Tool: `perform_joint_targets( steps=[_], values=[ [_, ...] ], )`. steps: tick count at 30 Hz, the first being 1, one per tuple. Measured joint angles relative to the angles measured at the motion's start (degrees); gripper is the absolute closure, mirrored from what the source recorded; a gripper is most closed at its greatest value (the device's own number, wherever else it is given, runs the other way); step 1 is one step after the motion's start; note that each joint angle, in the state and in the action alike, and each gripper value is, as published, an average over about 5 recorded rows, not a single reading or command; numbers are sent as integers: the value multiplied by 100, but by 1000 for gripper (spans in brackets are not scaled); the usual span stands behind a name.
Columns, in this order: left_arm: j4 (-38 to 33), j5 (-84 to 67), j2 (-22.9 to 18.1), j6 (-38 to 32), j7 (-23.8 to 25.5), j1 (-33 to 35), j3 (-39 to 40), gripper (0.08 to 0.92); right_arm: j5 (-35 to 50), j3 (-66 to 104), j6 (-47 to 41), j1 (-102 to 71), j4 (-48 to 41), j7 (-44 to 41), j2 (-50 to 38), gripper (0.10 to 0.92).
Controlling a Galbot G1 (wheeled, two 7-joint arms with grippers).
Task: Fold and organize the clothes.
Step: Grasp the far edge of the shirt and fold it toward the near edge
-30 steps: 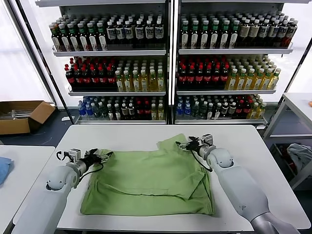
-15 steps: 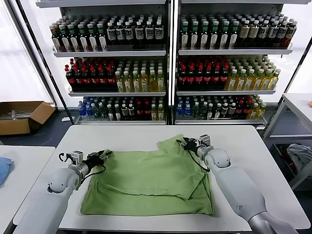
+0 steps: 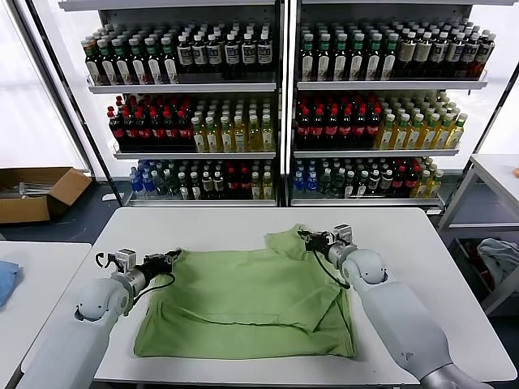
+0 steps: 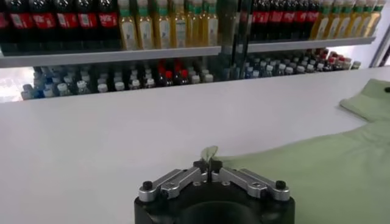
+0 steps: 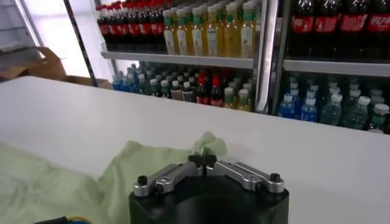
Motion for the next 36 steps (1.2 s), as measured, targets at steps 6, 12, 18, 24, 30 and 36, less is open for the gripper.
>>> perform_joint_targets(
  steps=[6, 12, 18, 24, 30, 36],
  values=[
    [-377, -129, 75, 2, -136, 156, -134, 913, 270, 282, -151, -421, 859, 202, -222, 919],
    [-907, -177, 174, -35, -273, 503, -393, 913, 477, 671, -239, -1043, 1803, 373, -486, 919],
    [-1532, -157, 252, -72, -414, 1050, -772, 913, 592, 1100, -293, -1828, 2759, 532, -729, 919],
    [-2234, -68, 240, -41, -489, 1754, -1220, 913, 660, 1583, -296, -2730, 3651, 689, -947, 919],
    [-2869, 127, 158, -39, -424, 2537, -1681, 913, 644, 2086, -316, -3774, 4419, 851, -1021, 919],
    [-3213, 415, 32, -110, -352, 3229, -1890, 913, 475, 2407, -420, -4746, 4911, 997, -981, 910]
  ],
)
